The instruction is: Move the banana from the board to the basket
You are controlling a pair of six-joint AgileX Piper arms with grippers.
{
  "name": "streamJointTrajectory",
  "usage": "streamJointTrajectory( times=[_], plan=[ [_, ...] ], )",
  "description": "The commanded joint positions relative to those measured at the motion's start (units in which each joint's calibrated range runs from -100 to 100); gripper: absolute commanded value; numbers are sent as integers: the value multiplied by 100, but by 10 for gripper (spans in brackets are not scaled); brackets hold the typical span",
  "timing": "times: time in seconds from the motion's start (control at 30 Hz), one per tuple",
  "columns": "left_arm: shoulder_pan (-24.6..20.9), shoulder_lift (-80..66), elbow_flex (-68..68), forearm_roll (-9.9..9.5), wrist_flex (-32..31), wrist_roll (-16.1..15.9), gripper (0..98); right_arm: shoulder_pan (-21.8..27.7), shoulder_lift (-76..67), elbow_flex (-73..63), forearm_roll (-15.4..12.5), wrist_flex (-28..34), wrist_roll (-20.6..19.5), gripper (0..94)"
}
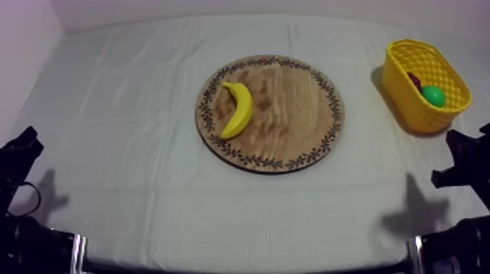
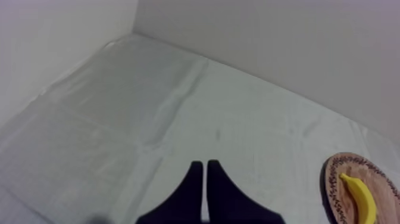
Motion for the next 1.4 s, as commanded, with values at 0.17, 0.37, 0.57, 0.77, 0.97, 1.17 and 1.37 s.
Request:
streamJointTrajectory(
  times=[0.17, 0.37, 0.57, 0.77, 0.97, 1.17, 1.37],
  plan=[
    [-2, 2, -2, -1, -1, -1, 1, -2, -3, 3, 0, -8, 1, 4],
    [-2, 2, -2, -1, -1, -1, 1, -76, -3, 3, 0, -8, -4, 4],
    [-2, 2, -2, -1, -1, -1, 1, -373, 2, 3, 0, -8, 76, 4],
    [-2, 2, -2, -1, -1, -1, 1, -1055, -2, 3, -4, 19, 356, 4],
    [-2, 2, -2, -1, -1, -1, 1, -1374, -3, 3, -4, 24, 347, 4],
    [-2, 2, -2, -1, -1, -1, 1, -1511, 19, -70, 18, 21, 344, 6],
    [-2, 2, -2, -1, -1, -1, 1, -1692, 636, -928, 111, 277, 289, 7]
  ],
)
